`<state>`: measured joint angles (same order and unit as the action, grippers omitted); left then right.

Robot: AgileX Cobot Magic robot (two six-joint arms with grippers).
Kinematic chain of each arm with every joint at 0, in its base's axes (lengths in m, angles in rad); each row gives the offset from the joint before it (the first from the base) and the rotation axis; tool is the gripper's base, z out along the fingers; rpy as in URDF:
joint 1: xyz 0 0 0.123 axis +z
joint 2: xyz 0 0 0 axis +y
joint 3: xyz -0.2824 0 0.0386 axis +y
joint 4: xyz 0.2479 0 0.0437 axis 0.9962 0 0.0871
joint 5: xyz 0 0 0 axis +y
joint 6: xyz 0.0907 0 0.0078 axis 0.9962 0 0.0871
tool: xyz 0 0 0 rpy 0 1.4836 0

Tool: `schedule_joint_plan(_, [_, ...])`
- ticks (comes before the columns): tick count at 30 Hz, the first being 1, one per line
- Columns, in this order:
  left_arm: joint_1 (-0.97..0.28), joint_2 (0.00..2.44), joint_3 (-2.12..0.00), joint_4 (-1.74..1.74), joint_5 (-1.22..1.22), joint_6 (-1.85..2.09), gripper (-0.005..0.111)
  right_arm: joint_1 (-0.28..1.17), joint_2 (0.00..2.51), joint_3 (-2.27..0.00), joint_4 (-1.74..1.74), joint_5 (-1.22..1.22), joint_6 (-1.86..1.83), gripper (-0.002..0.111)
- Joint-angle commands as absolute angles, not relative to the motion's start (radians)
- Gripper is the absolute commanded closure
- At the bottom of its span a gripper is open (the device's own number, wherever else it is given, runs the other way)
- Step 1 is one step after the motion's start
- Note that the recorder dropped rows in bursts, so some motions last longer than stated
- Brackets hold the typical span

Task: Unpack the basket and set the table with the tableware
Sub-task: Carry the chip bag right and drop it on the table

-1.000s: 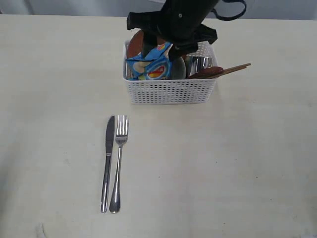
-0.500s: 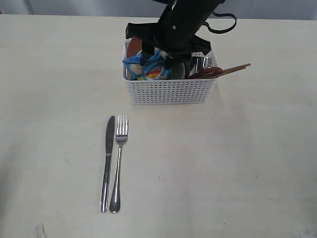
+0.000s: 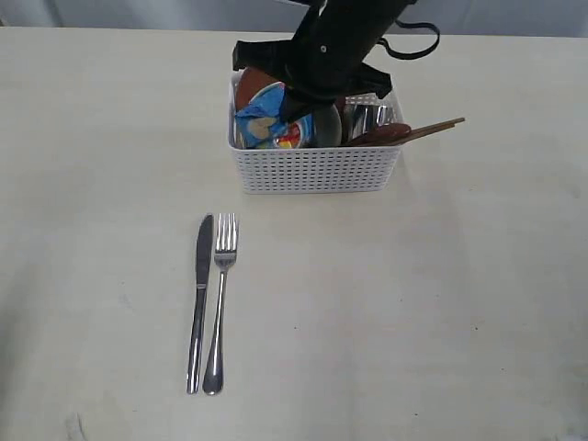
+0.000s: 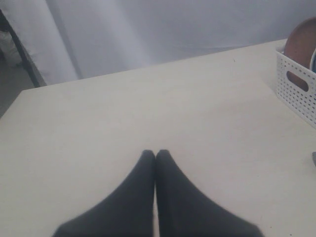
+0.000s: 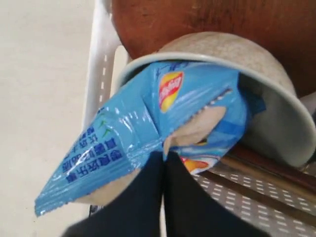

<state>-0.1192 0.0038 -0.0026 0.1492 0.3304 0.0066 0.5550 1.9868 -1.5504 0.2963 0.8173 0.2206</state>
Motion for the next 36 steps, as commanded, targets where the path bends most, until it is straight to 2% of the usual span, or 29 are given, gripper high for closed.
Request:
schedule_joint_plan(1, [-0.126, 0.000, 0.000, 0.148, 0.320, 0.000, 0.107, 0.549, 1.916, -1.558, 0.290, 0.813, 0.174, 0.109])
schedule_joint_plan(9, [-0.126, 0.000, 0.000, 0.150, 0.320, 0.000, 0.107, 0.549, 1.786, -1.558, 0.232, 0.832, 0.148, 0.109])
schedule_joint_plan(16, [-0.126, 0.000, 0.000, 0.150, 0.320, 0.000, 0.107, 0.514, 1.683, -1.558, -0.101, 0.968, 0.253, 0.109])
schedule_joint_plan(25, [-0.126, 0.000, 0.000, 0.154, 0.320, 0.000, 0.107, 0.166, 1.644, -1.526, -0.160, 1.161, 0.180, 0.109])
schedule_joint_plan(33, [-0.126, 0.000, 0.000, 0.154, 0.320, 0.000, 0.107, -0.158, 1.644, -1.227, -0.185, 1.005, 0.175, 0.109])
schedule_joint_plan(36, [-0.126, 0.000, 0.000, 0.154, 0.320, 0.000, 0.107, -0.211, 1.644, -1.186, -0.158, 0.951, 0.180, 0.109])
